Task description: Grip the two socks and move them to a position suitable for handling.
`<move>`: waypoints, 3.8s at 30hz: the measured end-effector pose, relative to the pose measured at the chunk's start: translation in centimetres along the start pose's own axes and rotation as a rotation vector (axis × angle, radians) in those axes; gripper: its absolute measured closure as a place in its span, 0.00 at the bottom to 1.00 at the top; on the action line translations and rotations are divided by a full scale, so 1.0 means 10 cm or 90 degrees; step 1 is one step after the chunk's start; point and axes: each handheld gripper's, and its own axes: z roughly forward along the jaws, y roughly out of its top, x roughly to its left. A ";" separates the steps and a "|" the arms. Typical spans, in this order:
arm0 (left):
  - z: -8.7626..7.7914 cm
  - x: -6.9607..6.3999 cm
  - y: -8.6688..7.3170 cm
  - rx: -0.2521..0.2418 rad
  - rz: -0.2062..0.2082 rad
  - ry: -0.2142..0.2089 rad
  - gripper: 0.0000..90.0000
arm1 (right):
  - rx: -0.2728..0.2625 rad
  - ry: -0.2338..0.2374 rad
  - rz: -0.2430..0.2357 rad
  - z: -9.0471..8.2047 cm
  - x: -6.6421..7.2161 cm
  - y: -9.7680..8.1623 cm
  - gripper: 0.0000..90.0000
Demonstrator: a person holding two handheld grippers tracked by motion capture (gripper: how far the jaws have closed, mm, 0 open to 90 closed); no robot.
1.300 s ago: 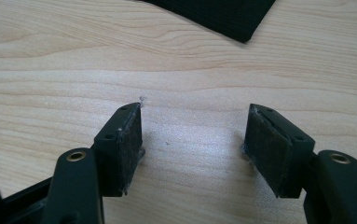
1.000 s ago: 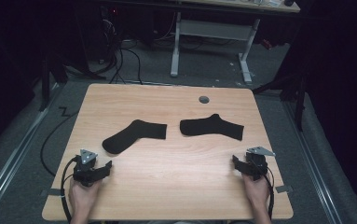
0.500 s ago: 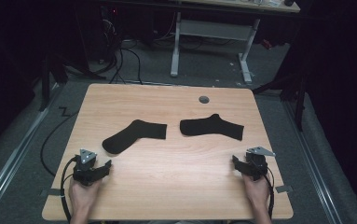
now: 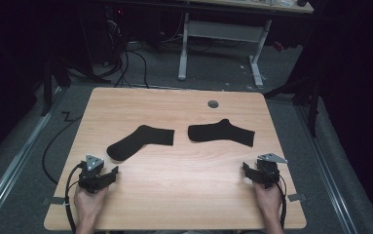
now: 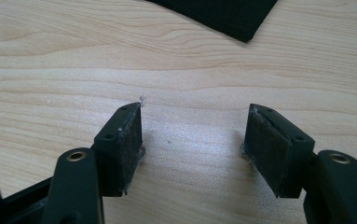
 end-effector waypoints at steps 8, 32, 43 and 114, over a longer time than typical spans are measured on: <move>-0.02 -0.07 0.09 -0.009 0.008 -0.015 0.46 | 0.000 0.000 0.000 0.00 0.00 0.00 0.41; 0.15 -0.22 0.66 -0.034 0.042 -0.064 0.54 | 0.000 0.000 0.000 0.00 0.00 0.00 0.41; 0.36 -0.36 0.92 -0.016 0.060 -0.072 0.53 | 0.000 0.000 0.000 0.00 0.00 0.00 0.41; 1.12 -0.39 1.03 0.068 0.083 -0.067 0.82 | 0.001 0.003 -0.003 0.00 0.00 0.00 0.41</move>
